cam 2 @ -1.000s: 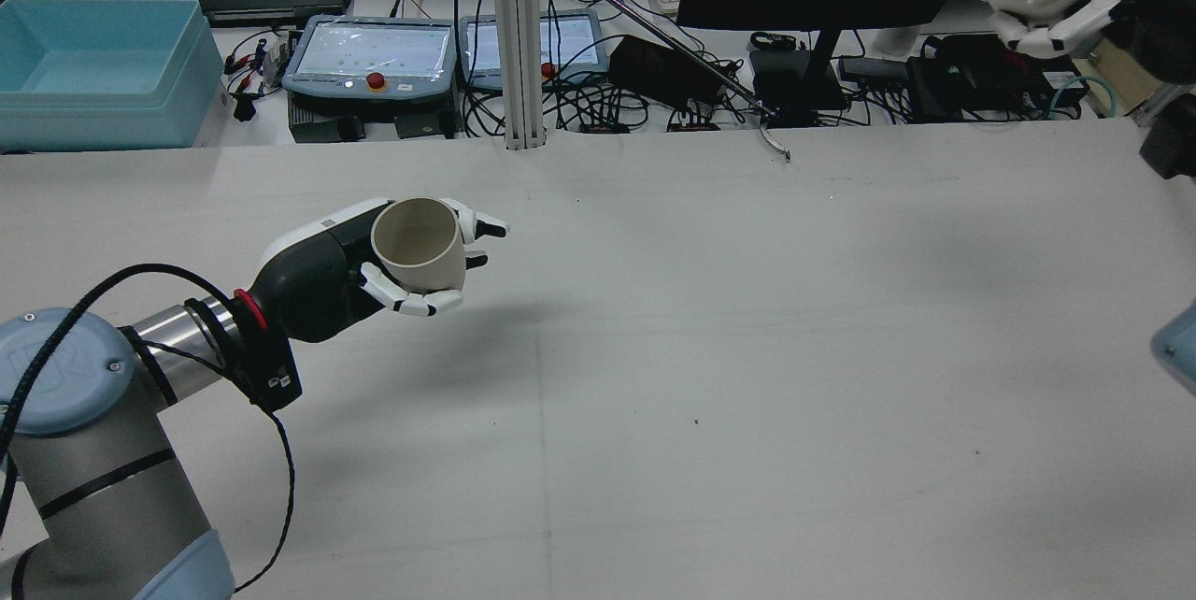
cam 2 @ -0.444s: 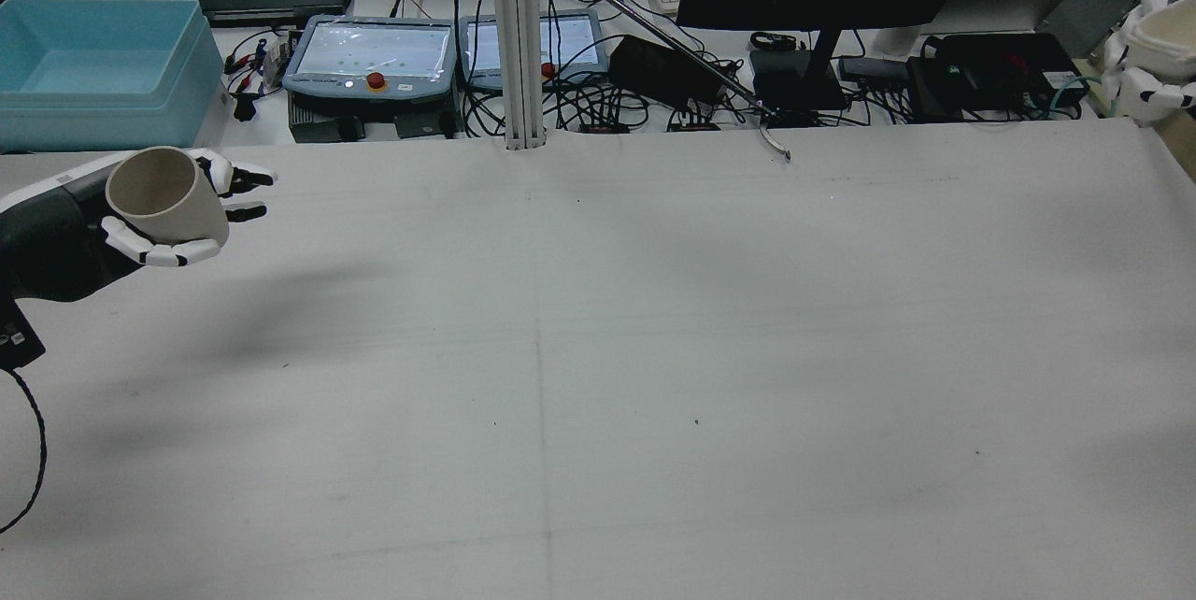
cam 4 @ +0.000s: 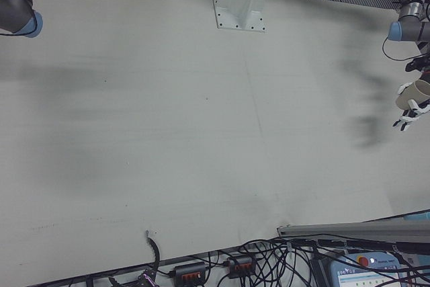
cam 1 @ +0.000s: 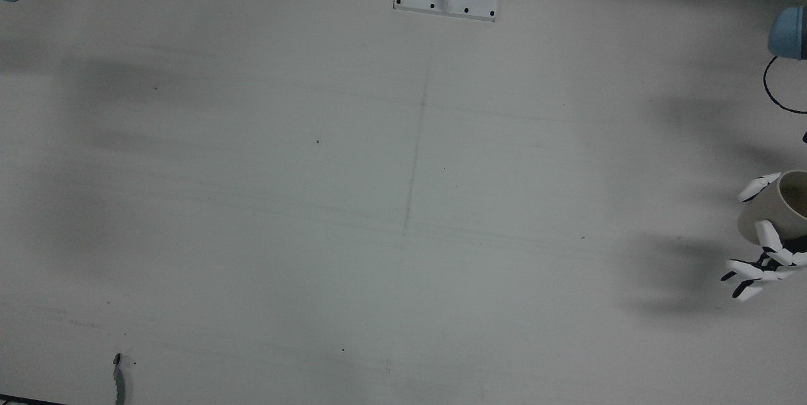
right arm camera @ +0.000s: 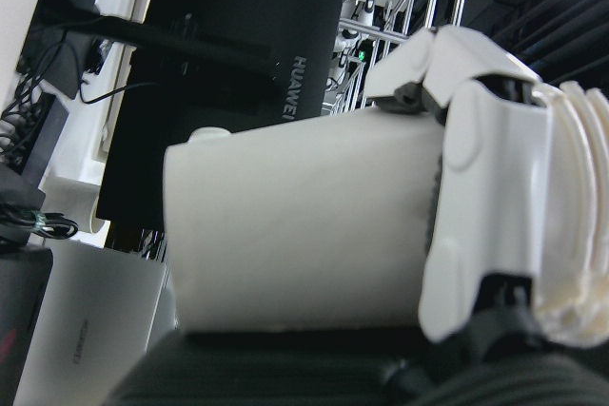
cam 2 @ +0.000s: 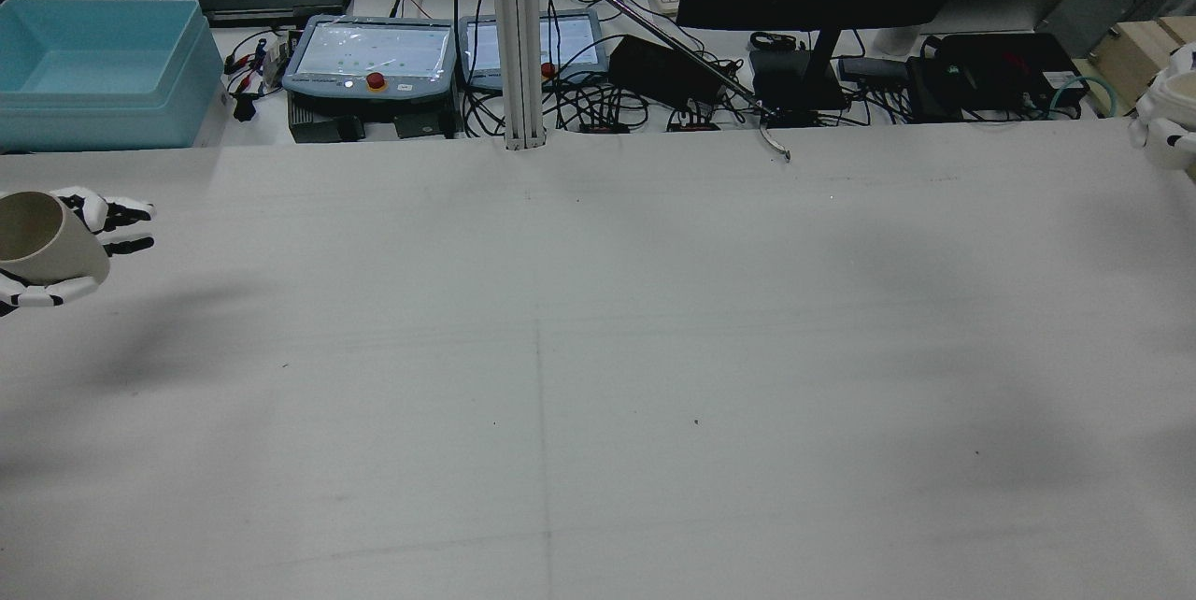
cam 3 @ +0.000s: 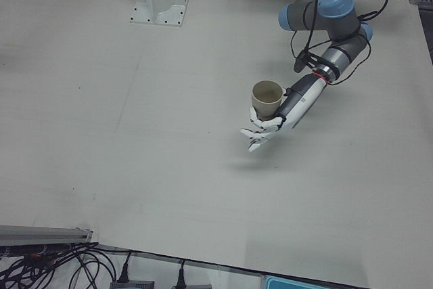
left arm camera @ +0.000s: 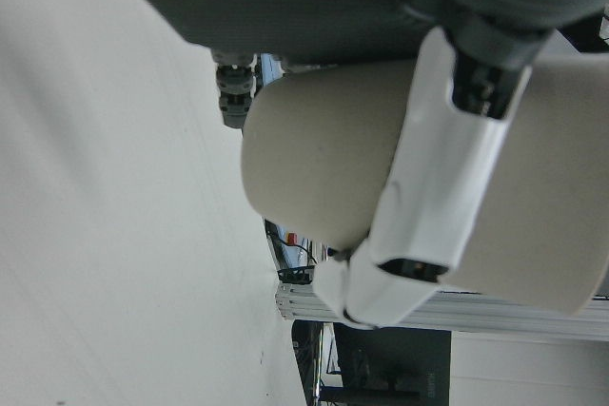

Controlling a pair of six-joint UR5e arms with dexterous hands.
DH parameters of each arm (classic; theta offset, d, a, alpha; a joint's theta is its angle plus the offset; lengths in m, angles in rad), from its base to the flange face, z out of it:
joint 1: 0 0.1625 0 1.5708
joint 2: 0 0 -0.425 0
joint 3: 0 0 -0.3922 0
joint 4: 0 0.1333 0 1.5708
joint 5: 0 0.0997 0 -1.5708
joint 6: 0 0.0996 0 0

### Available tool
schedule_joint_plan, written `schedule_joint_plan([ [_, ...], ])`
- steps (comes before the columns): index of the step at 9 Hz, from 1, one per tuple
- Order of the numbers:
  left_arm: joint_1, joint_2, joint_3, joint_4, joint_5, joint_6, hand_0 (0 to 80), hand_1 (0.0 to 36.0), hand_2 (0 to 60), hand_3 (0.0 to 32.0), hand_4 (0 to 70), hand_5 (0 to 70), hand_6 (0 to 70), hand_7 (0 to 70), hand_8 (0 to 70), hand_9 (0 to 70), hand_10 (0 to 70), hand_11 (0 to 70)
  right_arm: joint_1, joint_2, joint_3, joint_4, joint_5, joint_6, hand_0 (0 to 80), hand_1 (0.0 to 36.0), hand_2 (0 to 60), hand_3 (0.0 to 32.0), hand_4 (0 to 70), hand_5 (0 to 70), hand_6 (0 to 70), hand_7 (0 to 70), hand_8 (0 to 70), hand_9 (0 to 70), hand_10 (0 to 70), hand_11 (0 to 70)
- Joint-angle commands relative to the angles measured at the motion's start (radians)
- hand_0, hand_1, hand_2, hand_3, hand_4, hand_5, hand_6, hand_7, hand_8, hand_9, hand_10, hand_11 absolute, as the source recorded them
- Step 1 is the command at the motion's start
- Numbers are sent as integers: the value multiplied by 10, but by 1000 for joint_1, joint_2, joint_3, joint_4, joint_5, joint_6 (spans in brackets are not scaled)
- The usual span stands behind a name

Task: Pour water

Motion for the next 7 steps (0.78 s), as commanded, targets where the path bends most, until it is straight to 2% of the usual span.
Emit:
schedule_joint_plan([
  [1, -9, 83, 80, -135, -29, 65, 755, 359, 600, 0, 700, 700, 187, 314, 88, 89, 82, 140, -61, 158, -524, 315, 73, -4, 613, 360, 600, 0, 187, 700, 567, 665, 530, 674, 600, 700],
  [2, -7, 100, 106, -186, -51, 99, 726, 353, 600, 0, 700, 700, 180, 308, 85, 85, 80, 137, -71, 160, -528, 316, 94, -6, 622, 360, 600, 0, 207, 700, 584, 670, 531, 674, 587, 700],
  [3, -4, 102, 141, -224, -63, 131, 734, 355, 600, 0, 700, 700, 182, 309, 86, 86, 82, 139, -70, 149, -513, 325, 96, 0, 644, 360, 600, 0, 226, 700, 581, 670, 521, 664, 570, 700],
  [4, 2, 102, 161, -249, -65, 159, 732, 355, 600, 0, 700, 700, 179, 308, 85, 85, 82, 138, -64, 138, -461, 323, 90, 6, 618, 277, 406, 0, 256, 700, 421, 534, 383, 481, 374, 547],
  [5, 19, 93, 201, -272, -65, 176, 768, 360, 600, 0, 700, 700, 175, 306, 85, 84, 81, 139, -67, 112, -380, 313, 85, 14, 513, 112, 0, 4, 181, 608, 136, 191, 90, 62, 60, 96],
  [6, 36, 87, 259, -307, -66, 187, 716, 351, 600, 0, 700, 700, 177, 308, 87, 86, 82, 139, -67, 108, -332, 308, 85, 25, 491, 82, 0, 248, 118, 109, 28, 52, 19, 0, 0, 0],
  [7, 62, 68, 323, -338, -83, 199, 704, 339, 600, 0, 700, 700, 191, 318, 93, 93, 83, 139, -69, 107, -303, 294, 84, 36, 471, 66, 0, 320, 37, 0, 0, 34, 14, 0, 0, 0],
])
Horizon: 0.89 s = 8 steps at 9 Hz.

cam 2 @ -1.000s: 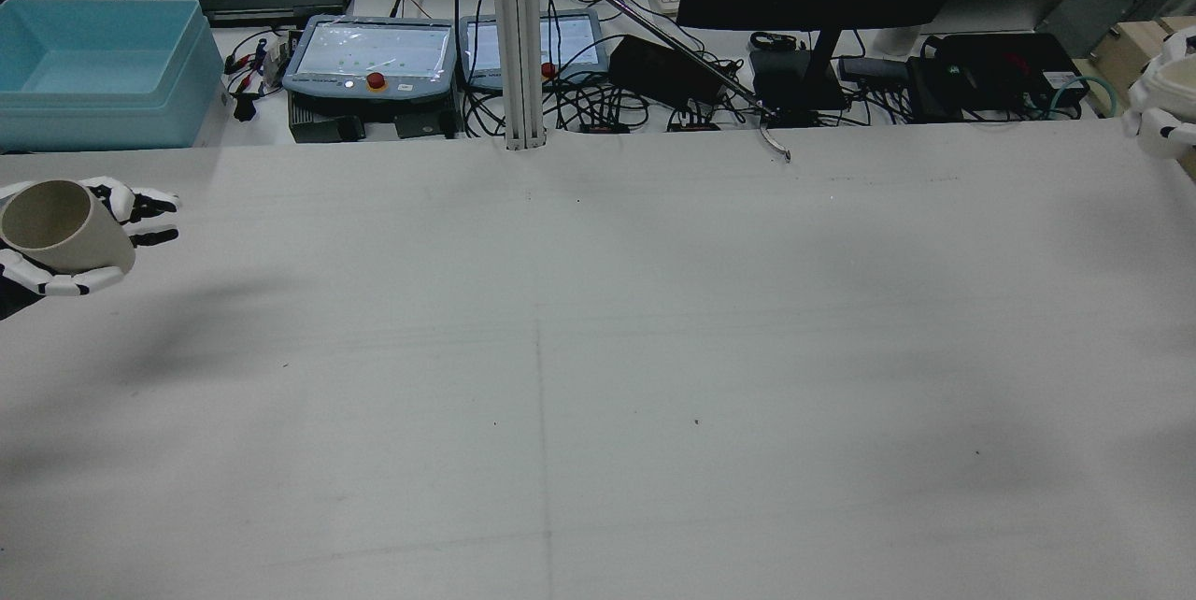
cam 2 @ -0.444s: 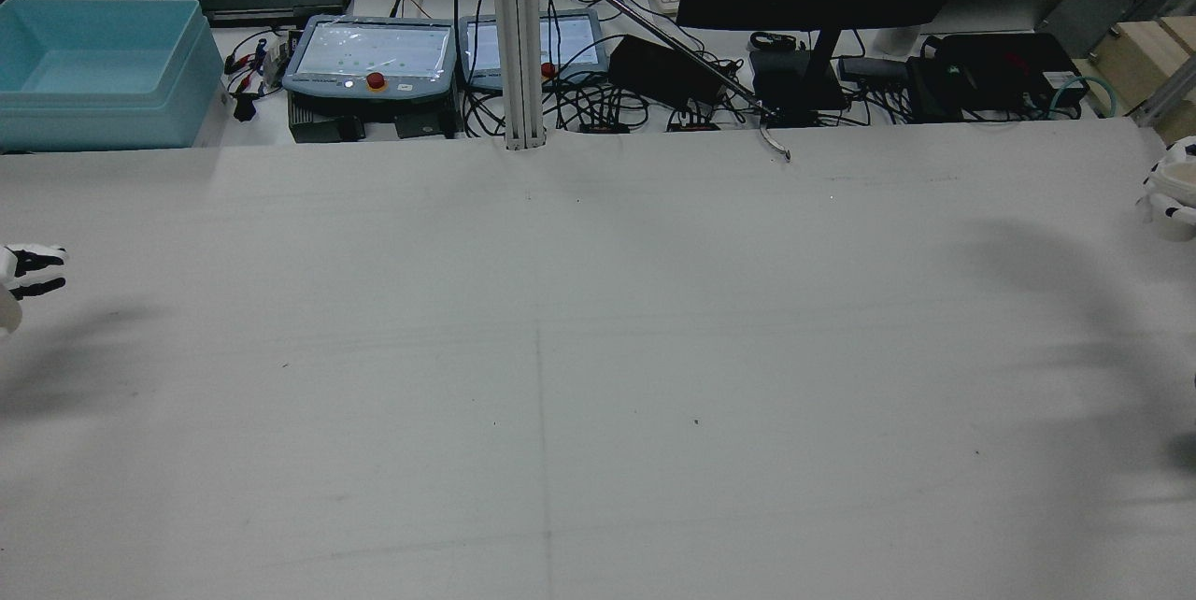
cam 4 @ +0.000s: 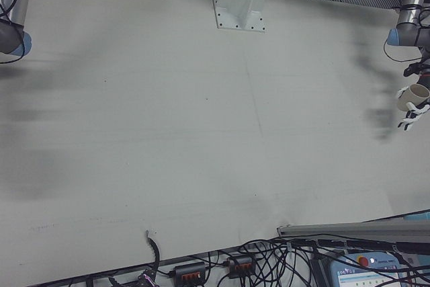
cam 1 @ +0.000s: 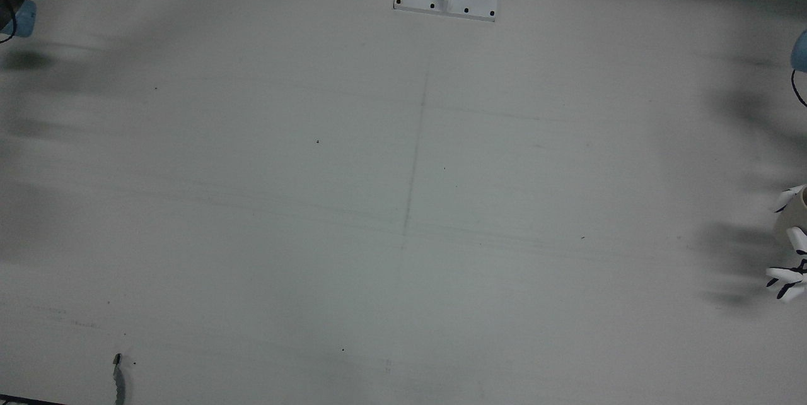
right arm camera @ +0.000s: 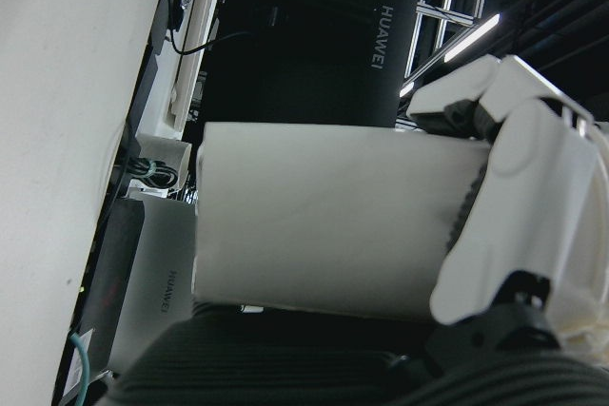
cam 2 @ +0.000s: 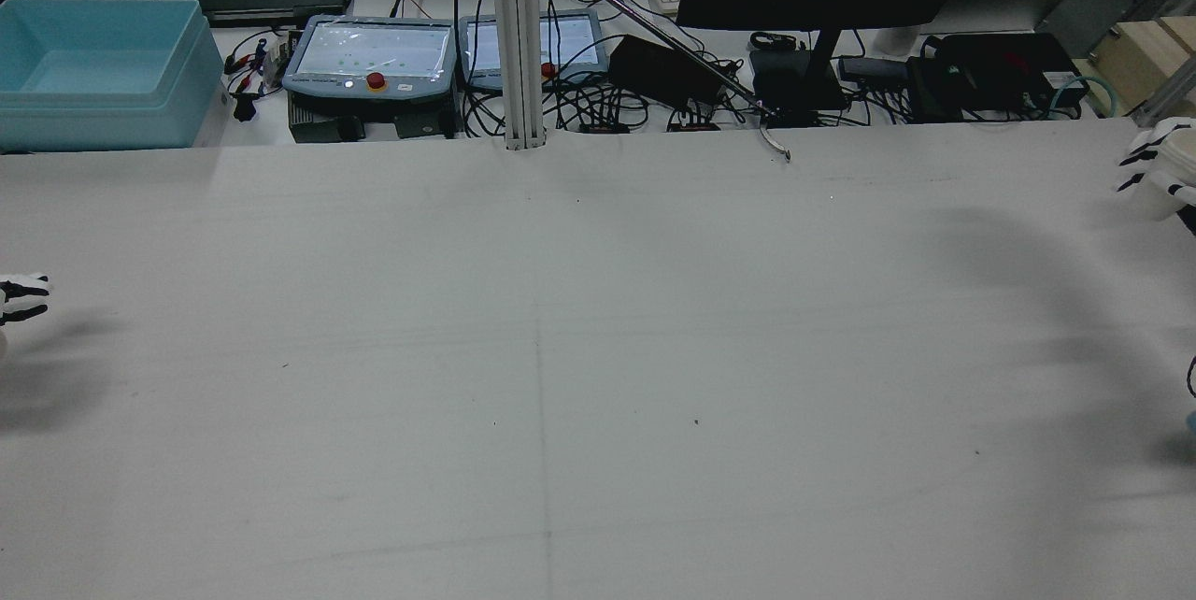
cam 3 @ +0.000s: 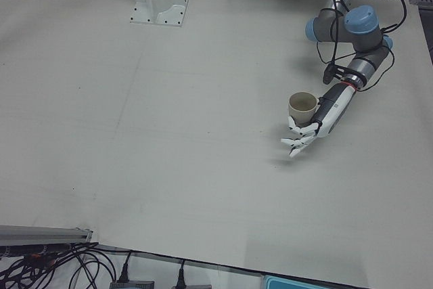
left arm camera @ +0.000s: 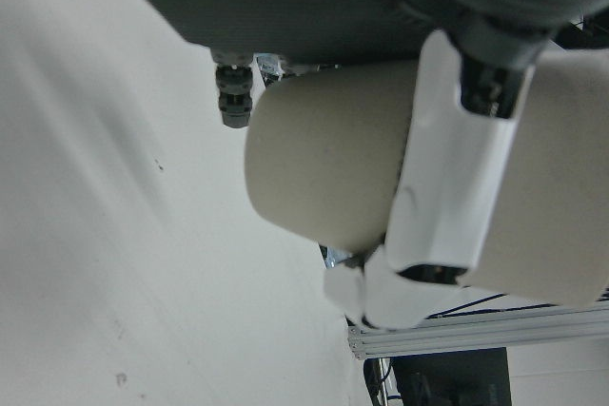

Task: Pour water

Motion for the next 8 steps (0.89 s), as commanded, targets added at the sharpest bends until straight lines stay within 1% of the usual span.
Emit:
schedule_joint_plan([
  [1, 94, -46, 185, -97, -45, 34, 712, 338, 600, 0, 700, 700, 198, 324, 96, 95, 84, 140, -10, -13, 123, -51, -4, 23, 468, 67, 0, 320, 35, 0, 0, 53, 15, 0, 0, 0],
  [2, 154, -73, 243, -115, -85, 34, 683, 327, 600, 0, 700, 700, 198, 323, 97, 95, 83, 138, -25, -27, 172, -95, -8, 23, 465, 70, 0, 320, 46, 0, 0, 66, 19, 0, 0, 0],
  [3, 218, -92, 271, -118, -133, 34, 668, 320, 592, 0, 700, 700, 197, 321, 96, 94, 82, 137, -24, -36, 215, -125, -23, 23, 464, 70, 0, 320, 38, 0, 0, 68, 21, 0, 0, 0],
  [4, 252, -97, 264, -114, -156, 32, 657, 313, 578, 0, 700, 700, 195, 320, 95, 93, 81, 134, -21, -49, 242, -140, -26, 23, 462, 69, 0, 320, 18, 0, 0, 68, 24, 0, 0, 0],
  [5, 254, -97, 203, -62, -154, 25, 655, 310, 564, 0, 700, 700, 195, 318, 95, 93, 78, 131, -16, -69, 267, -143, -27, 23, 458, 66, 0, 320, 2, 0, 0, 70, 28, 0, 0, 0],
  [6, 247, -71, 79, 25, -150, 21, 696, 302, 490, 0, 700, 700, 197, 318, 95, 90, 71, 120, -9, -79, 275, -143, -29, 23, 457, 66, 0, 320, 0, 0, 0, 77, 29, 1, 0, 0],
  [7, 250, -25, -30, 103, -144, 9, 724, 238, 146, 0, 559, 700, 174, 293, 78, 60, 38, 74, -2, -89, 289, -143, -29, 23, 457, 66, 0, 320, 10, 0, 0, 81, 33, 2, 0, 0],
  [8, 248, -16, -48, 113, -142, 5, 600, 179, 26, 0, 362, 700, 106, 196, 42, 25, 13, 36, 5, -108, 315, -145, -29, 23, 458, 68, 0, 320, 13, 0, 0, 85, 34, 2, 0, 0],
])
